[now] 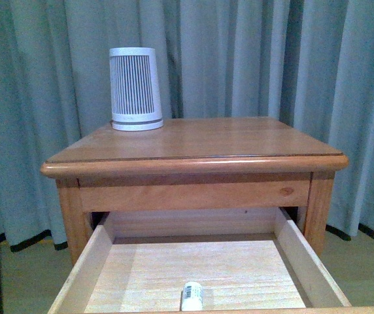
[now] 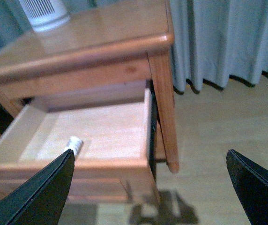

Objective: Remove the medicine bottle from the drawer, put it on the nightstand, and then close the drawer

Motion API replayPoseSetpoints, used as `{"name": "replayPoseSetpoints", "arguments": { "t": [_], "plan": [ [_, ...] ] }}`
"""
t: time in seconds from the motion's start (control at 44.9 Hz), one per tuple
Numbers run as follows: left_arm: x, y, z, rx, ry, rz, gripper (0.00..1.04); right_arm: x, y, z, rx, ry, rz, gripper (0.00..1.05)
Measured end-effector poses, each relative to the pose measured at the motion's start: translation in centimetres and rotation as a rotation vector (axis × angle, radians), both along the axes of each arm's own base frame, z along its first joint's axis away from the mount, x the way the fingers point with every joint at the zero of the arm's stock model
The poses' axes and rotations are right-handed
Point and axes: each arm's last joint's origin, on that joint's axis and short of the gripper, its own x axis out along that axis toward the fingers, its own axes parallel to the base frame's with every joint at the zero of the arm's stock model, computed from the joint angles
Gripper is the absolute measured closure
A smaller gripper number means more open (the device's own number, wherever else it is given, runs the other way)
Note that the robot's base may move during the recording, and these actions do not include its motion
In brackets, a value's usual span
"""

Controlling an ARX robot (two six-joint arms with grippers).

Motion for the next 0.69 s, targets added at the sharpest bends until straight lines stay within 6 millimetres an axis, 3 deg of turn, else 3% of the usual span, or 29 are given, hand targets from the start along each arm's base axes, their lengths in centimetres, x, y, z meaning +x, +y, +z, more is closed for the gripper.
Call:
{"name": "replayPoseSetpoints", "arguments": {
  "t": [0.111,0.245,0.29,0.49,0.557,0.69],
  "plan": [
    [0.0,0.0,0.0,0.0,0.0,0.0,0.44,3.5,0.4,5.1,0.003,-0.031,0.031,0.07],
    [0.0,0.0,0.0,0.0,0.0,0.0,0.11,8.0,1.5,8.4,-0.033,0.011,0.057,0.07],
    [0.0,0.0,0.0,0.0,0.0,0.0,0.06,9.5,2.1,9.3,-0.043,0.021,0.064,0.07],
    [0.0,0.0,0.0,0.0,0.0,0.0,0.06,16.9,6.9,11.7,-0.039,0.147,0.137,0.07],
    [0.0,0.0,0.0,0.0,0.0,0.0,0.06,19.1,8.8,11.0,-0.032,0.225,0.144,0.07],
    [0.0,0.0,0.0,0.0,0.0,0.0,0.06,22.2,12.5,7.8,-0.037,0.374,0.154,0.07]
  ]
}}
